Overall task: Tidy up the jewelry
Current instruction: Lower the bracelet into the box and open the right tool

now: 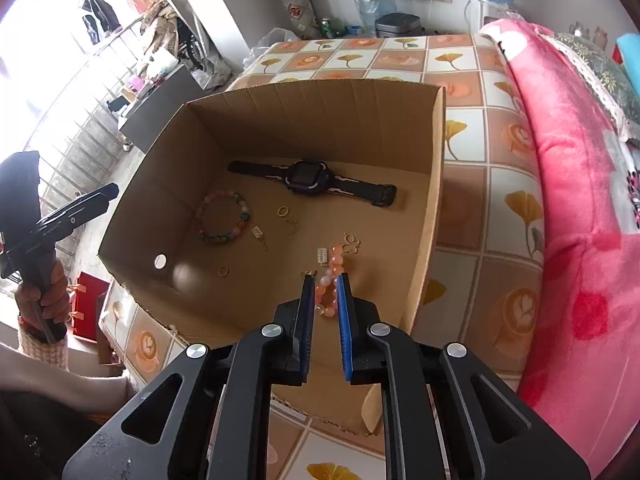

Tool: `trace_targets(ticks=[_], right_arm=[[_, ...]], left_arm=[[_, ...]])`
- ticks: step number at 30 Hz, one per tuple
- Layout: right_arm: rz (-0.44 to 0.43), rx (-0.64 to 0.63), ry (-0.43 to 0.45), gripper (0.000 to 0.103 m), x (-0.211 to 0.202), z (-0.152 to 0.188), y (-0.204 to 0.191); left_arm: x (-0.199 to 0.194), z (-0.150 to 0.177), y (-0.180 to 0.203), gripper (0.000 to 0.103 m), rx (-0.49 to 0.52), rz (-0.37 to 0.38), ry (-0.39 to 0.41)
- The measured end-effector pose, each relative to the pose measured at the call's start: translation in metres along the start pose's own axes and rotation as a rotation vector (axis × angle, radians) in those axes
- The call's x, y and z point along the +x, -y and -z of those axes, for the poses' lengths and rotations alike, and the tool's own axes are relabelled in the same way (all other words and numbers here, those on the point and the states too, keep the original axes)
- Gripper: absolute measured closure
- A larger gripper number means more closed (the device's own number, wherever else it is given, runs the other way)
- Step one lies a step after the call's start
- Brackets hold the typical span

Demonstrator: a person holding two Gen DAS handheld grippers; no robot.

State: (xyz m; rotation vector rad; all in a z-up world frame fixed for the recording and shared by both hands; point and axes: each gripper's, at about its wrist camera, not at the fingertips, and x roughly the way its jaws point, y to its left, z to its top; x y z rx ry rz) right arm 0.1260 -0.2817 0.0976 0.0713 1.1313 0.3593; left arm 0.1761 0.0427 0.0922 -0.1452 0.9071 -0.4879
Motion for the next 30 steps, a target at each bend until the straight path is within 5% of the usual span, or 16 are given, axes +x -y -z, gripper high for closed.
trace_targets(ticks=[15,19,23,27,30], right_arm=[[0.089,0.153,0.211,0.085,-0.027,0.024,0.01],[0.15,0.203,0.311,0.07,-0.044,0.037,0.012],[0.136,0.282,0.253,0.065,-0.031,0.042,0.027],[0.018,0.301,0.136,0.065,0.0,0.041,0.028],[0.065,0.273,0.138,0.062,0.003,0.041,0.018]], left_arm=[[0.014,0.026,-0.019,0.026,-0.143,-0.024,-0.04],[0.02,0.034,-0.02,0.026,-0.166,0.004,-0.069],[0.027,0.038,-0.02,0.025,-0.185,0.044,-0.097],[0.036,0.041,-0.017,0.024,-0.203,0.093,-0.121],[0.037,0.041,-0.014,0.022,-0.199,0.084,-0.109]])
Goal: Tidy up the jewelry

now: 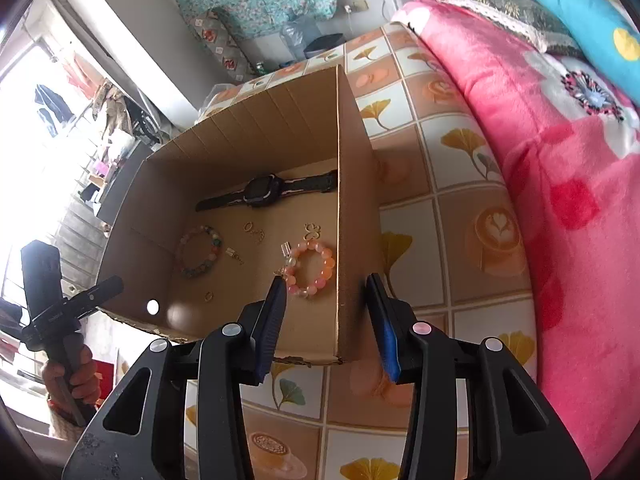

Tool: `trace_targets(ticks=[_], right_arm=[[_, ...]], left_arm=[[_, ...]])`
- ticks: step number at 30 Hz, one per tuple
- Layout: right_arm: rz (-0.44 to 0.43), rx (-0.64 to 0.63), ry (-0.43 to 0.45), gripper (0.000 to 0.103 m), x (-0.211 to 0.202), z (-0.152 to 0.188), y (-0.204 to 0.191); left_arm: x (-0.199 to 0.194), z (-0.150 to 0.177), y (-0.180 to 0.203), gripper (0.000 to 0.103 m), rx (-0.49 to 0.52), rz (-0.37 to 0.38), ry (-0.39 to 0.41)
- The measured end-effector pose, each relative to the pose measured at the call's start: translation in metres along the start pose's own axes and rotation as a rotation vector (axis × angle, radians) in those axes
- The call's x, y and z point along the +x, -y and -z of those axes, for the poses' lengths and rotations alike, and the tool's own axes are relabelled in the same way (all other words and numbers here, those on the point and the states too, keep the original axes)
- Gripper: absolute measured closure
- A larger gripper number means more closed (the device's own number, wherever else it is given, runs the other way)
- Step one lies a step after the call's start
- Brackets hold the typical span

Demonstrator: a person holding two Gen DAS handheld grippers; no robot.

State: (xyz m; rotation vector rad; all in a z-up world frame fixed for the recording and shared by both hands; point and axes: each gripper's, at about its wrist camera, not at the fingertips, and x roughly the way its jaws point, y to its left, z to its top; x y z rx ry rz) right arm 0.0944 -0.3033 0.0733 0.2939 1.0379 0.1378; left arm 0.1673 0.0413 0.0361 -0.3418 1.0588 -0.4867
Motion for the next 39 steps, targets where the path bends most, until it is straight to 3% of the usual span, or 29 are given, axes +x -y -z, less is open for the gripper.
trace_targets(ticks=[6,16,21,23,26,27,30,34,39], right_arm=[[0.015,0.003,0.007,0.063,-0.009,0.012,-0.003],[-0.011,0.043,0.018,0.062,-0.024,0.045,0.0],[-0.026,0.056,0.052,0.062,-0.036,0.054,0.0],[-0.001,0.045,0.091,0.061,-0.049,0.058,-0.004],[0.074,0.0,0.165,0.048,-0.073,0.072,-0.016],[0.098,-0.022,0.192,0.042,-0.08,0.078,-0.023],[0.148,-0.075,0.231,0.029,-0.092,0.097,-0.04],[0.142,-0.116,0.233,0.014,-0.091,0.115,-0.061],[0.166,-0.188,0.208,0.008,-0.075,0.126,-0.089]], left_arm=[[-0.003,0.005,0.007,0.022,0.04,-0.051,0.004],[-0.02,0.037,0.006,0.022,0.055,-0.059,0.009],[-0.031,0.047,0.011,0.022,0.077,-0.078,0.054],[-0.044,0.051,0.018,0.021,0.113,-0.142,0.11],[-0.068,0.064,0.032,0.017,0.187,-0.266,0.207],[-0.075,0.07,0.037,0.011,0.211,-0.301,0.238],[-0.094,0.087,0.05,0.005,0.239,-0.327,0.296],[-0.095,0.095,0.063,0.005,0.201,-0.383,0.293],[-0.083,0.103,0.069,0.005,0.181,-0.436,0.266]])
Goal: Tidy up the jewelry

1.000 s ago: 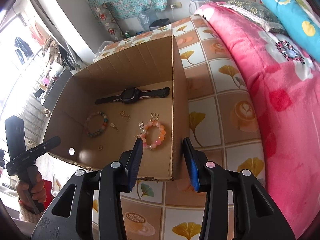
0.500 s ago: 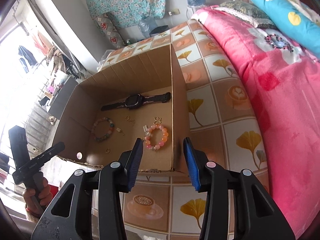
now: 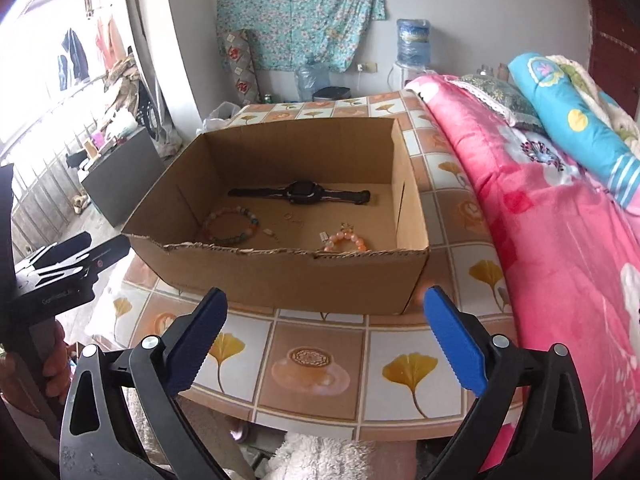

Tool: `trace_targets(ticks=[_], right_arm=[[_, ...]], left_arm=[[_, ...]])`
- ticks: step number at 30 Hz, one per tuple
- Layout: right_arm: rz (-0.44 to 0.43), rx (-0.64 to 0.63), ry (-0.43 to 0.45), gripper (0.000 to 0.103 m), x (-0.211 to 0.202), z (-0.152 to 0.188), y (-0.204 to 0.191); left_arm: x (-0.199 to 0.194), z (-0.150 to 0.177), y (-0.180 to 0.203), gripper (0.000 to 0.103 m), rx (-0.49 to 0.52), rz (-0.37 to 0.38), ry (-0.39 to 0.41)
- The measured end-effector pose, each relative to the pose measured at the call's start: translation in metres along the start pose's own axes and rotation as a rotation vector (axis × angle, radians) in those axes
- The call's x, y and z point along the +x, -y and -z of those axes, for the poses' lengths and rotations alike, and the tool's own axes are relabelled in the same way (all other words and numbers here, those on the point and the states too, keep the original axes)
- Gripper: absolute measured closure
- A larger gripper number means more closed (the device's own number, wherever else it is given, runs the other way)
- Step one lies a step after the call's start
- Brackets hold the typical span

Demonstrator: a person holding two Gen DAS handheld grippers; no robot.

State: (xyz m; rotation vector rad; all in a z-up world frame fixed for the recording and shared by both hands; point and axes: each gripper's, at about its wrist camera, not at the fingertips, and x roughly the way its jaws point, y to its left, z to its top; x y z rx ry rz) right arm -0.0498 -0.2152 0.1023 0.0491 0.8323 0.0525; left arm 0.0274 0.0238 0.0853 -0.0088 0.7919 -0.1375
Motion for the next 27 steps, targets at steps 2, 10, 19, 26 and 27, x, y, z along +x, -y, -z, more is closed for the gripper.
trace_targets(ticks=[2,10,19,26,27], right_arm=[[0.008,-0.01,-0.002,0.008,0.002,0.002,-0.007],[0.097,0.033,-0.048,0.008,0.015,0.001,-0.015],[0.139,0.051,-0.083,0.008,0.023,0.0,-0.013],[0.144,0.067,-0.099,0.008,0.028,0.0,-0.01],[0.145,0.069,-0.101,0.008,0.028,0.0,-0.009]], left_arm=[[0.002,0.001,0.003,0.005,-0.014,0.007,-0.014],[0.01,0.007,0.021,0.005,0.014,-0.061,-0.079],[0.019,0.01,0.037,0.005,0.022,-0.049,-0.132],[0.024,0.01,0.043,0.005,0.027,-0.055,-0.157],[0.025,0.01,0.043,0.005,0.026,-0.055,-0.161]])
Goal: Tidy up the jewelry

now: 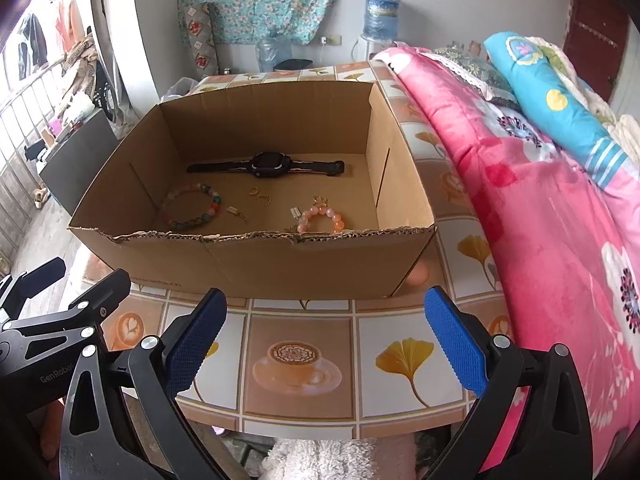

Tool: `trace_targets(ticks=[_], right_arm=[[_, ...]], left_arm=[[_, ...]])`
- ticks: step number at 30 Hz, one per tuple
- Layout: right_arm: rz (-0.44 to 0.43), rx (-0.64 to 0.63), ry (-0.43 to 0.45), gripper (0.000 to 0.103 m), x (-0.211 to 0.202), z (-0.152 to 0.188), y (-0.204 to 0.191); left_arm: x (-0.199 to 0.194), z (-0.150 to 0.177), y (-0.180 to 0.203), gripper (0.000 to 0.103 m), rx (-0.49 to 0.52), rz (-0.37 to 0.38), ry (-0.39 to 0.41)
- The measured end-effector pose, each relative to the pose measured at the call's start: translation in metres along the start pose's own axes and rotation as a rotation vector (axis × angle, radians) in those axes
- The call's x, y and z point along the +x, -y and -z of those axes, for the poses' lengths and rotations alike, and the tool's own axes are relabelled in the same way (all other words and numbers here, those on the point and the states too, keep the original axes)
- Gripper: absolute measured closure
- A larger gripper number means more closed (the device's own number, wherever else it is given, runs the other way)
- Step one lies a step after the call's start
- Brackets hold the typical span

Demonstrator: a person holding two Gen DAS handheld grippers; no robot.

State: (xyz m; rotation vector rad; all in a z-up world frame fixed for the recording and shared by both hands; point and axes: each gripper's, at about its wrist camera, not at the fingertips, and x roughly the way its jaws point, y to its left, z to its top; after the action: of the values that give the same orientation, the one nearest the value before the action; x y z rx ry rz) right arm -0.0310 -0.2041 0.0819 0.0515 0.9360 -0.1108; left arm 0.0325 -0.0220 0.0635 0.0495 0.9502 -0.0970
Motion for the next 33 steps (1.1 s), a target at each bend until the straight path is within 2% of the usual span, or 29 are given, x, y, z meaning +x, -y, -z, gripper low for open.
trace_targets(ticks=[33], right_arm=[[0.025,0.015,-0.023,0.008,0.008,0.0,0.002]], left_arm=[[0.013,-0.002,0.005,0.005,-0.004,-0.014,-0.045]])
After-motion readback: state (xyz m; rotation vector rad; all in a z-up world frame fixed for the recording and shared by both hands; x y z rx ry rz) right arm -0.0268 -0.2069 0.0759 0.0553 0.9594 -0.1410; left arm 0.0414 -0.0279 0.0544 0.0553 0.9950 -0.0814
